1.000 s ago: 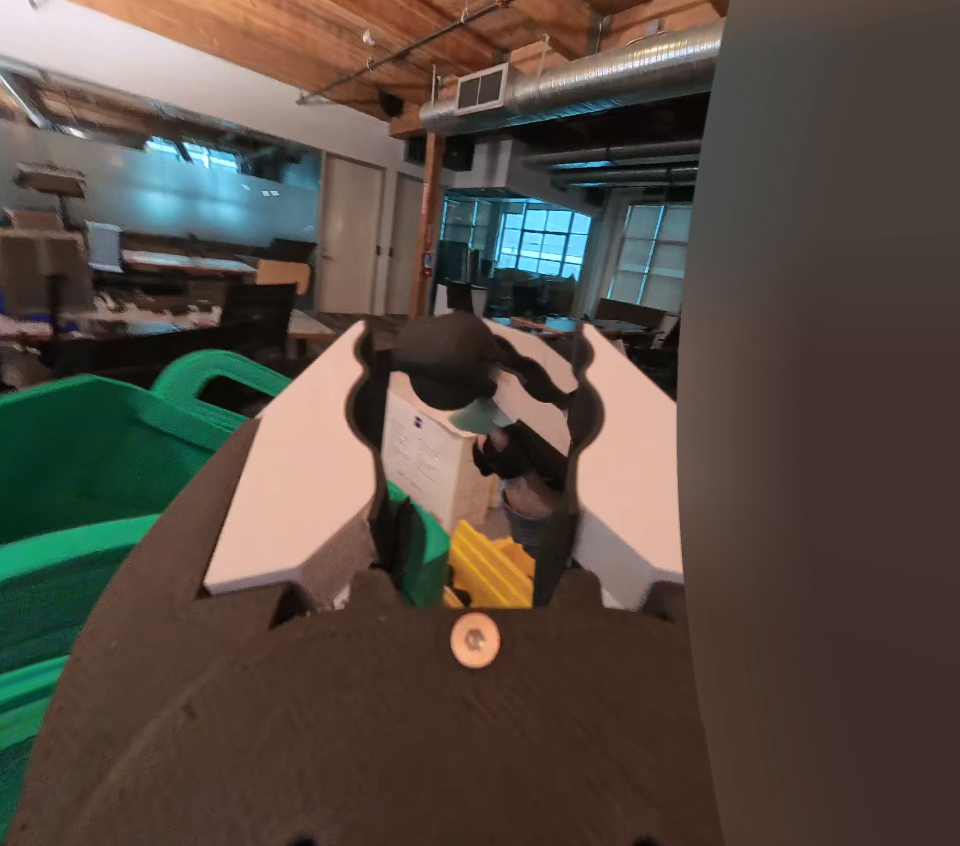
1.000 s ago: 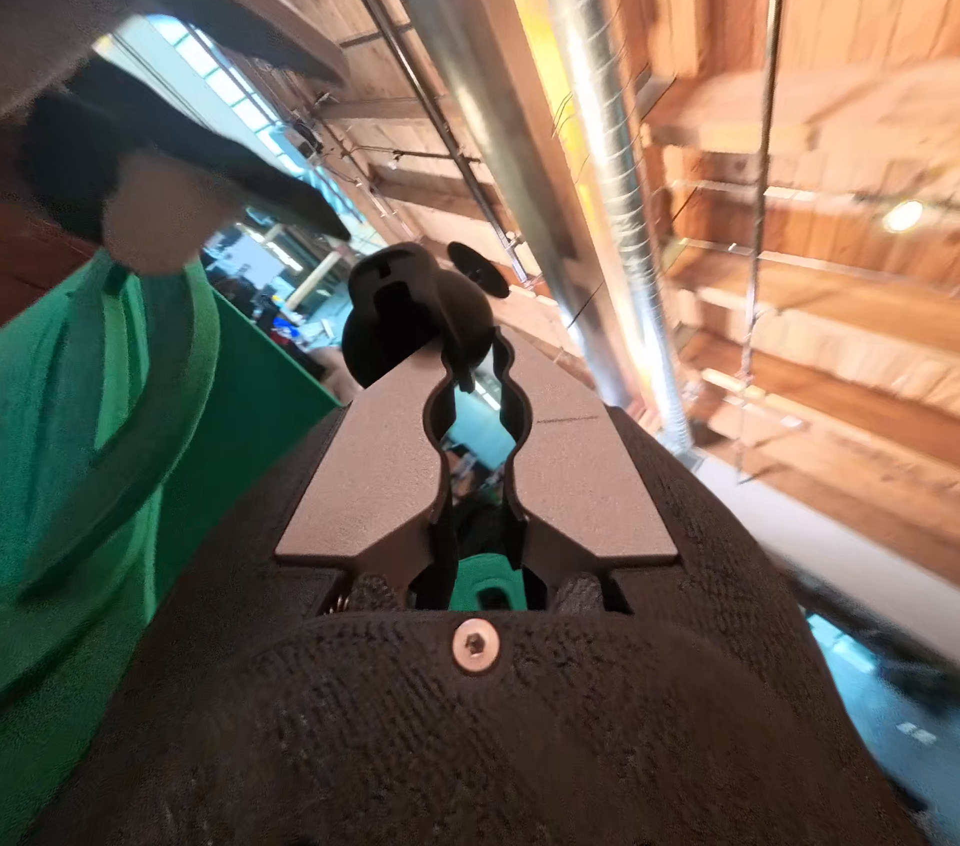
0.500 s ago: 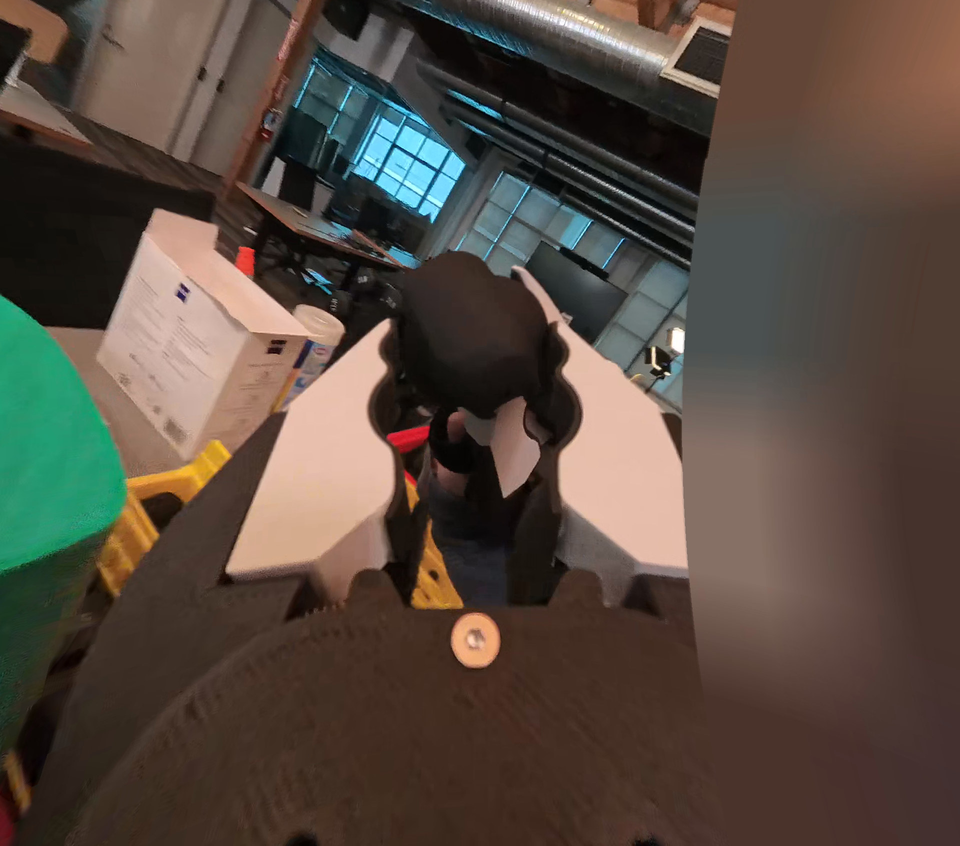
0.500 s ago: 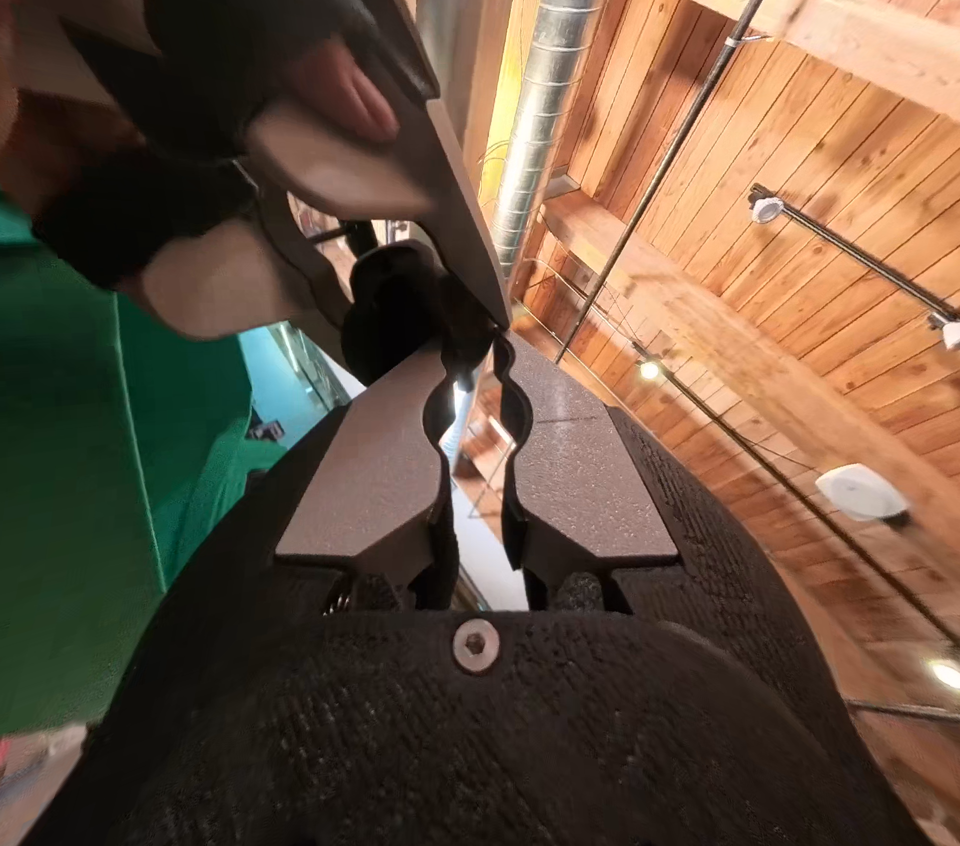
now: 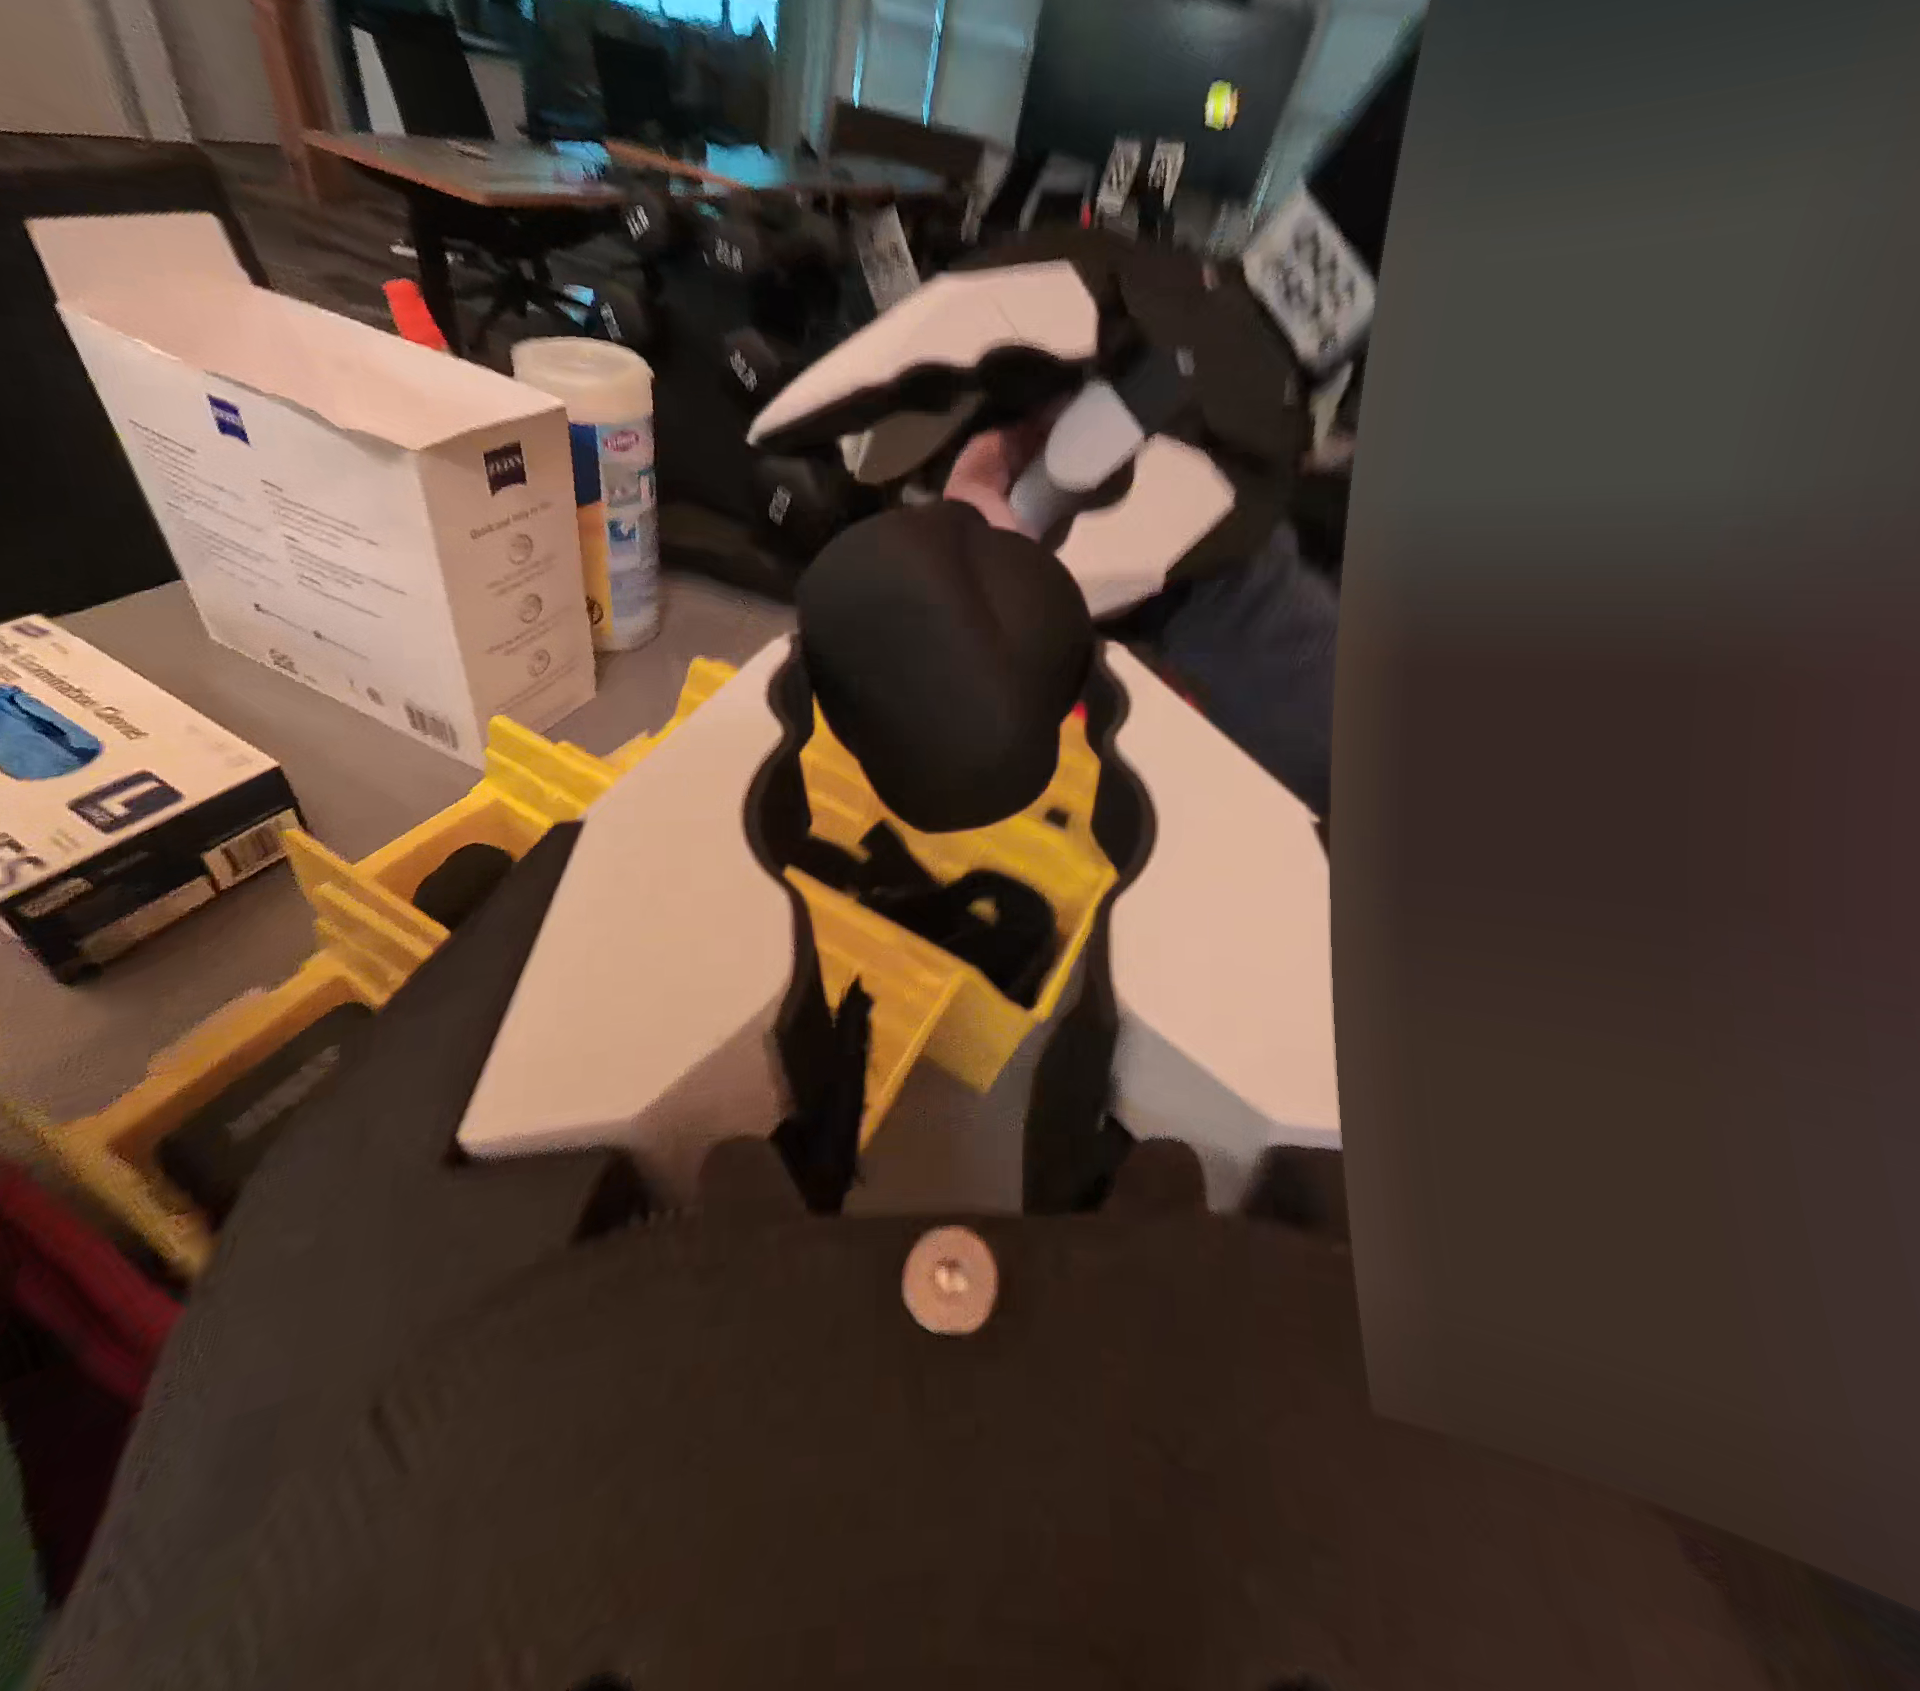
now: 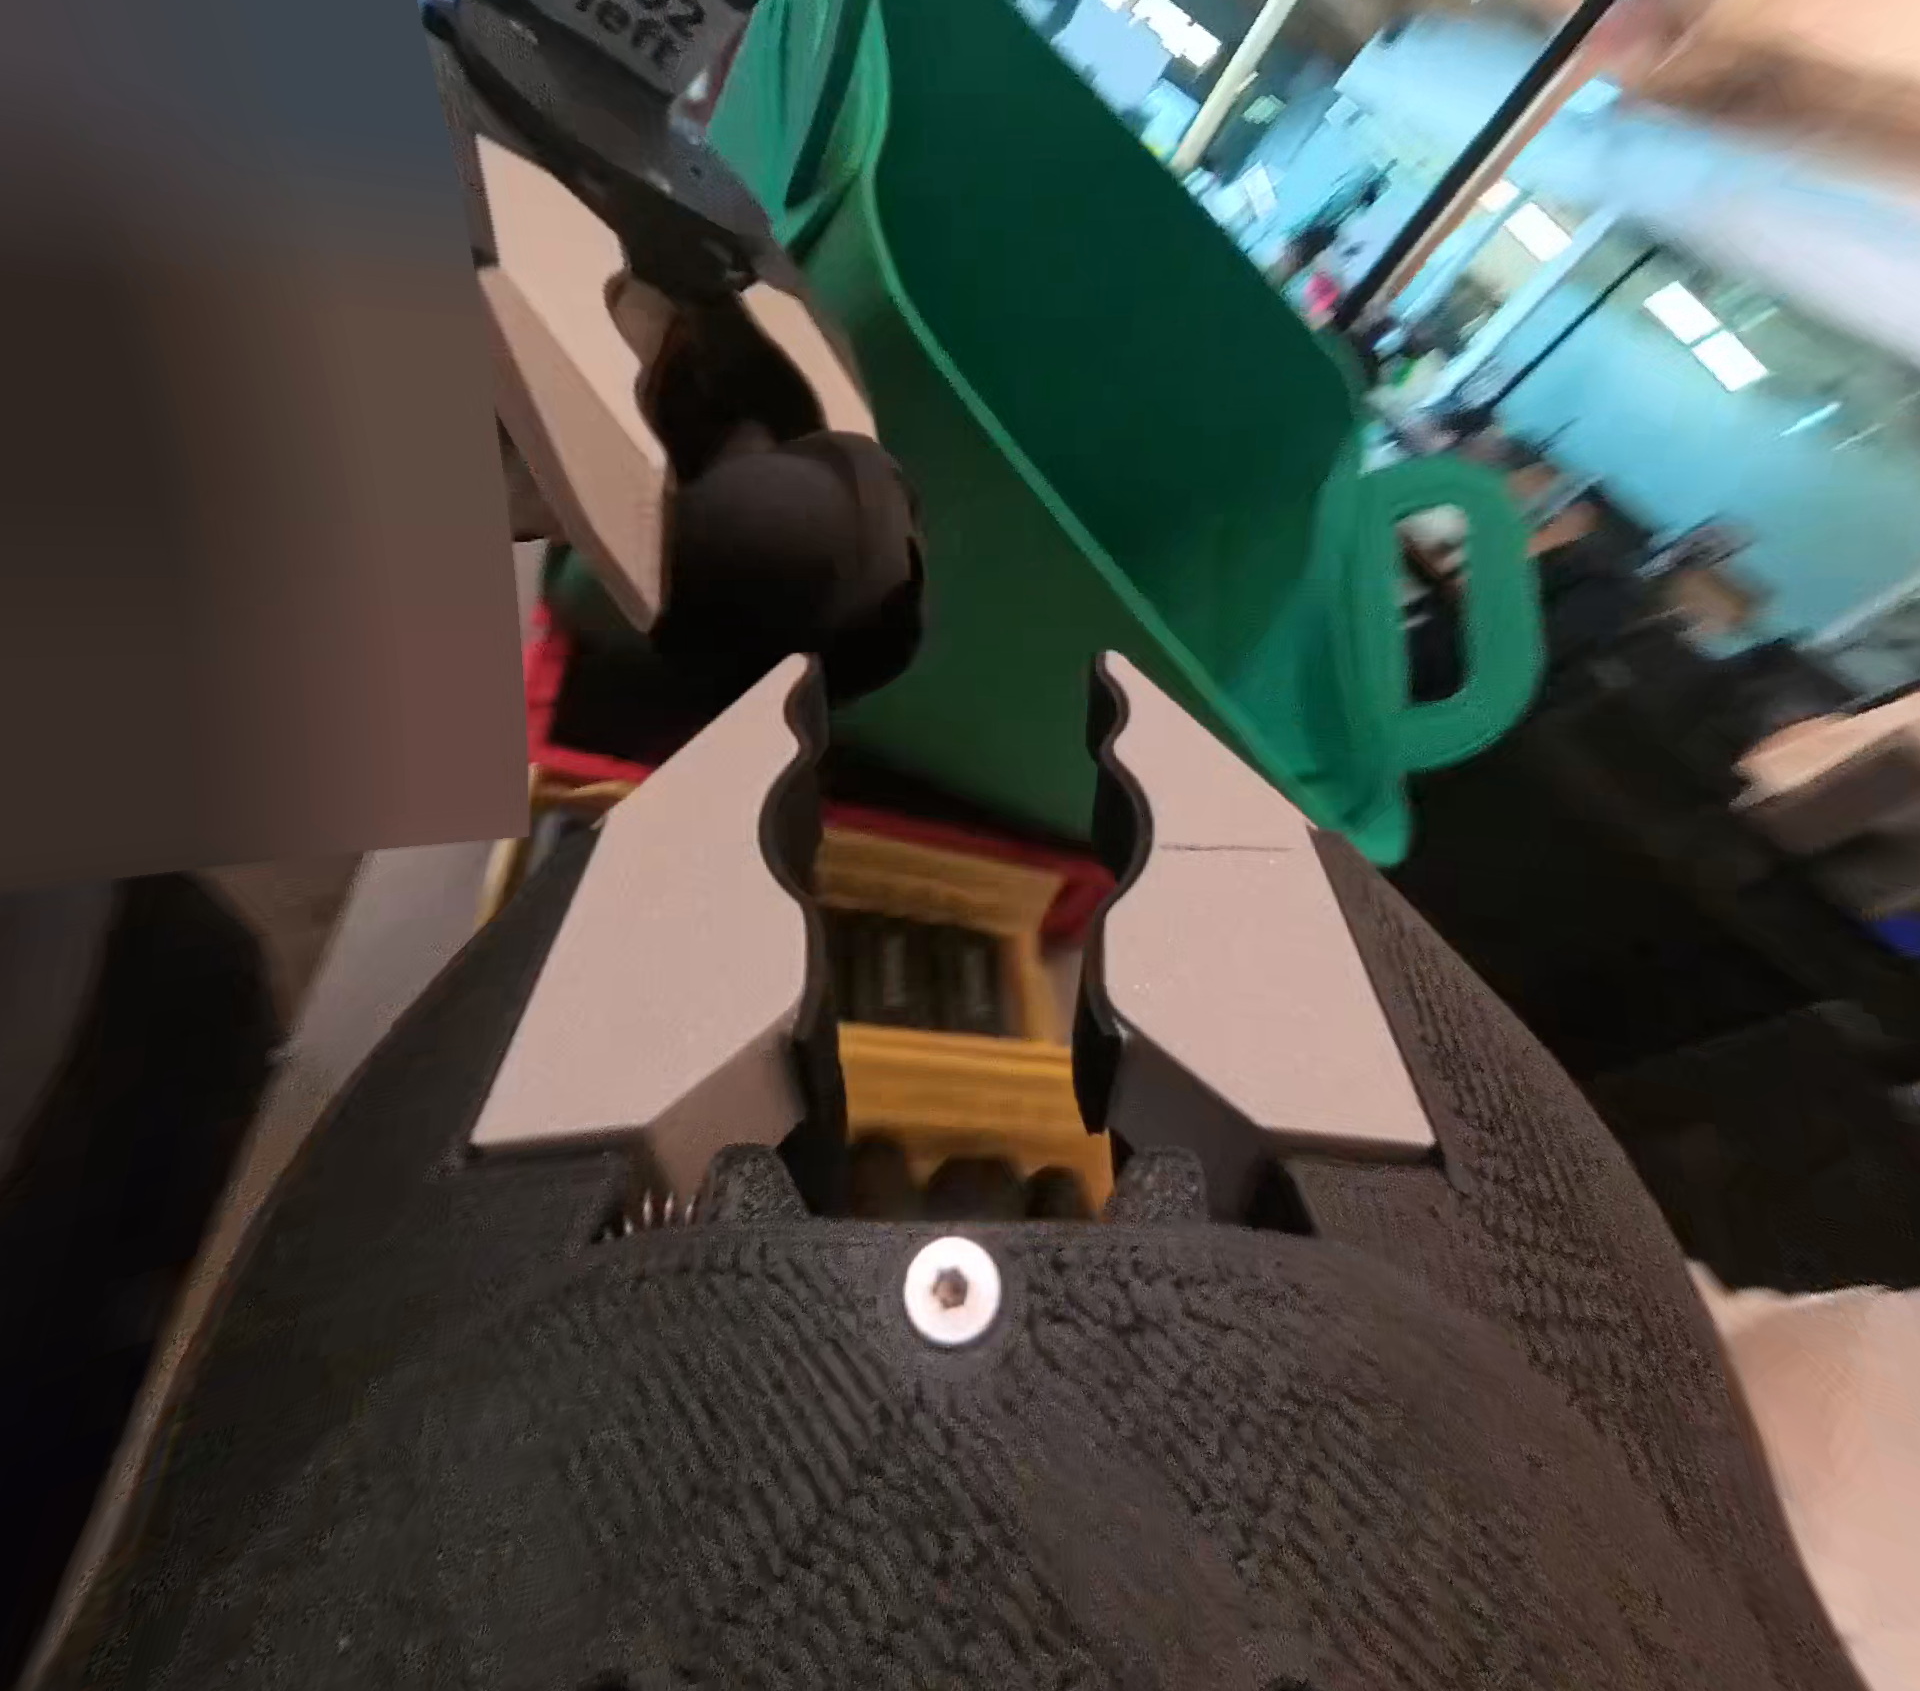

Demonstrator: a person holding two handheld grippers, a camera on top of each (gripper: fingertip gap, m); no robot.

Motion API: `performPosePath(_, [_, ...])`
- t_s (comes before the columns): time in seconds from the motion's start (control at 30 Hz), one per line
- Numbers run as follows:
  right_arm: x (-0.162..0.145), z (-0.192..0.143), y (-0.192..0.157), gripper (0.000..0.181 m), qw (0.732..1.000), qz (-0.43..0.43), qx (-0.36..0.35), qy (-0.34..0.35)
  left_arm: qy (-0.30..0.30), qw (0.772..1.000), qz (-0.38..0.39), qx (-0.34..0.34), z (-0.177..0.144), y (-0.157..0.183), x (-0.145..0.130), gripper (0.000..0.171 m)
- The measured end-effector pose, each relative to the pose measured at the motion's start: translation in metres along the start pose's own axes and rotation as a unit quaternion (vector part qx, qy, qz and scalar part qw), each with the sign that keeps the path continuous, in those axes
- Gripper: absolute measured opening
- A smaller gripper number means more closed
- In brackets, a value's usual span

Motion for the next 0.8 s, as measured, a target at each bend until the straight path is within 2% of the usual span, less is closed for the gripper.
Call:
performPosePath(0.13, [-0.037,-0.01,-0.001,0.052,0.99,0.091,0.07,-0.087,-0.089,0.99,0.106,0.01,0.012,-0.012,-0.037,0.051])
performPosePath(0.27, [-0.058,-0.009,-0.015,0.051,0.971,0.154,0.13,-0.127,-0.158,0.976,0.152,0.007,0.022,-0.023,-0.069,0.051])
performPosePath(0.4, [-0.08,-0.001,-0.025,0.047,0.963,0.159,0.146,-0.164,-0.218,0.953,0.208,-0.03,0.028,-0.019,-0.096,0.051])
performPosePath(0.6, [-0.094,-0.001,-0.05,0.046,0.913,0.253,0.249,-0.2,-0.231,0.948,0.188,-0.115,0.032,-0.003,-0.107,0.051])
performPosePath(0.8, [-0.108,0.006,-0.062,0.046,0.898,0.272,0.262,-0.225,-0.283,0.937,0.136,-0.156,0.024,0.0,-0.123,0.051])
Point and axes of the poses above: each gripper's, where its closed fingertips meet, z out along the fingers, x out of its top, y = z × x across the jaws, the point moved 1 cm from there along -z, back along the fingers, and after that the axes turned 10 degrees about z, right-handed, at the moved point
